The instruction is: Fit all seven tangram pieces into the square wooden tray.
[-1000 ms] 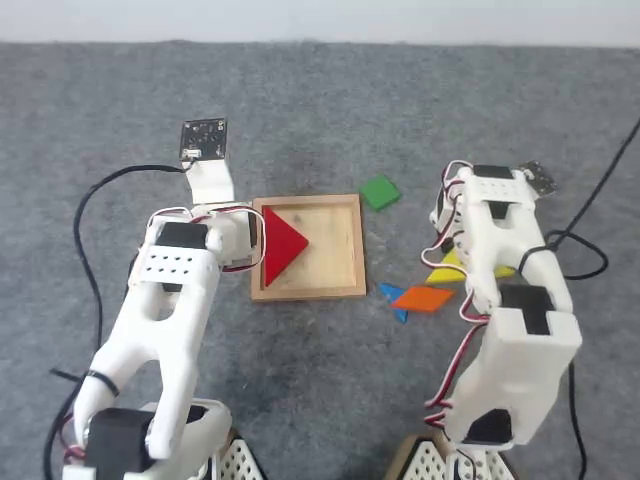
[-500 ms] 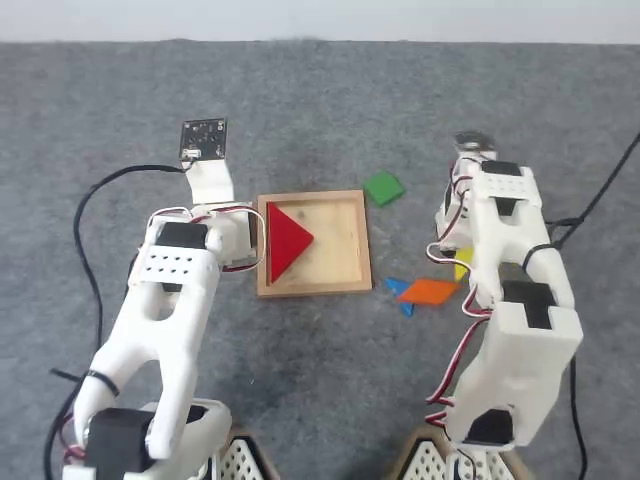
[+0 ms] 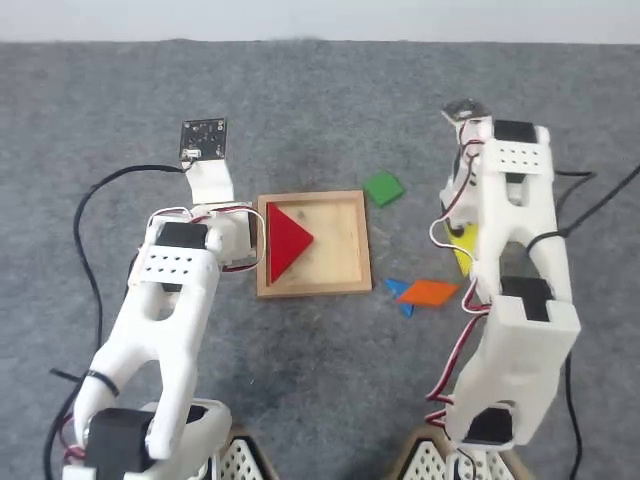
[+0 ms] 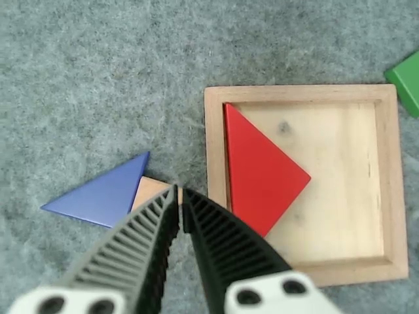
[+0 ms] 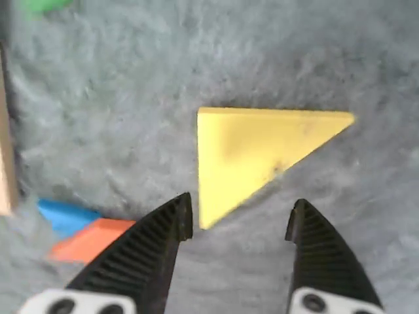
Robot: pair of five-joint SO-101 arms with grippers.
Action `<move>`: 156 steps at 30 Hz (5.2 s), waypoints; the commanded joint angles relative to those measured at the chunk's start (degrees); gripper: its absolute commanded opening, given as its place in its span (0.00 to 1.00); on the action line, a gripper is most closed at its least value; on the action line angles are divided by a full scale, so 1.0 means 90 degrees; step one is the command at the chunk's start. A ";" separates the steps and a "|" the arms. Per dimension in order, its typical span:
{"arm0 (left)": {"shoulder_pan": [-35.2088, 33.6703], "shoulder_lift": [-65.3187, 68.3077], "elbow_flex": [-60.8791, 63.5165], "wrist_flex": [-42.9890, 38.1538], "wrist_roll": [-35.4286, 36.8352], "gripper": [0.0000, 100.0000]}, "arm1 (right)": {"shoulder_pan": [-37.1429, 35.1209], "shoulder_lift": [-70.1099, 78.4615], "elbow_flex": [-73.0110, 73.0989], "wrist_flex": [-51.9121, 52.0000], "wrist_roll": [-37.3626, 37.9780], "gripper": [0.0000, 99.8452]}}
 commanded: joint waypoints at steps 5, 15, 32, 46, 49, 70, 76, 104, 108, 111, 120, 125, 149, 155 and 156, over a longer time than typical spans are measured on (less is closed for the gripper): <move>-0.0029 -0.0107 -0.0376 0.0039 -0.0078 0.02 | -0.0425 0.0669 -0.0391 -0.0659 -0.2227 0.41; -0.0029 -0.0107 -0.0376 0.0039 -0.0078 0.02 | -0.0161 0.1187 -0.0654 -0.1460 -0.2247 0.41; -0.0029 -0.0107 -0.0376 0.0029 -0.0078 0.02 | 0.0034 0.2164 -0.1299 -0.1548 -0.4044 0.41; -0.0029 -0.0107 -0.0376 0.0029 -0.0078 0.02 | 0.0103 0.2291 -0.1387 -0.0728 -0.3790 0.41; -0.0029 -0.0107 -0.0376 0.0029 -0.0078 0.02 | 0.0112 0.2310 -0.1387 -0.0669 -0.3770 0.41; -0.0029 -0.0107 -0.0376 0.0039 -0.0078 0.02 | -0.0024 0.2291 -0.1377 -0.0601 -0.2901 0.23; -0.0029 -0.0107 -0.0376 0.0039 -0.0078 0.02 | -0.0464 0.2330 -0.1377 -0.0288 -0.2872 0.34; -0.0029 -0.0107 -0.0396 0.0049 -0.0078 0.02 | -0.0952 0.2339 -0.1338 0.0757 -0.2618 0.38; -0.0029 -0.0107 -0.0484 0.0225 -0.0078 0.02 | -0.0972 0.2486 -0.1348 0.0796 -0.2462 0.38; -0.0029 -0.0107 -0.0484 0.0215 -0.0078 0.02 | -0.0982 0.2545 -0.1377 0.0962 -0.2266 0.38; -0.0029 -0.0107 -0.0484 0.0215 -0.0078 0.02 | -0.1177 0.2545 -0.1368 0.1128 -0.1846 0.38; -0.0029 -0.0107 -0.0484 0.0215 -0.0078 0.02 | -0.1206 0.2535 -0.1377 0.1402 -0.1504 0.38; -0.0029 -0.0107 -0.0474 0.0215 -0.0078 0.02 | -0.0991 0.2593 -0.1387 0.1265 -0.1788 0.29; -0.0029 -0.0107 -0.0474 0.0215 -0.0078 0.02 | -0.0923 0.2603 -0.1387 0.1265 -0.1788 0.24; -0.0029 -0.0107 -0.0474 0.0215 -0.0078 0.02 | -0.0913 0.2613 -0.1387 0.1275 -0.1788 0.24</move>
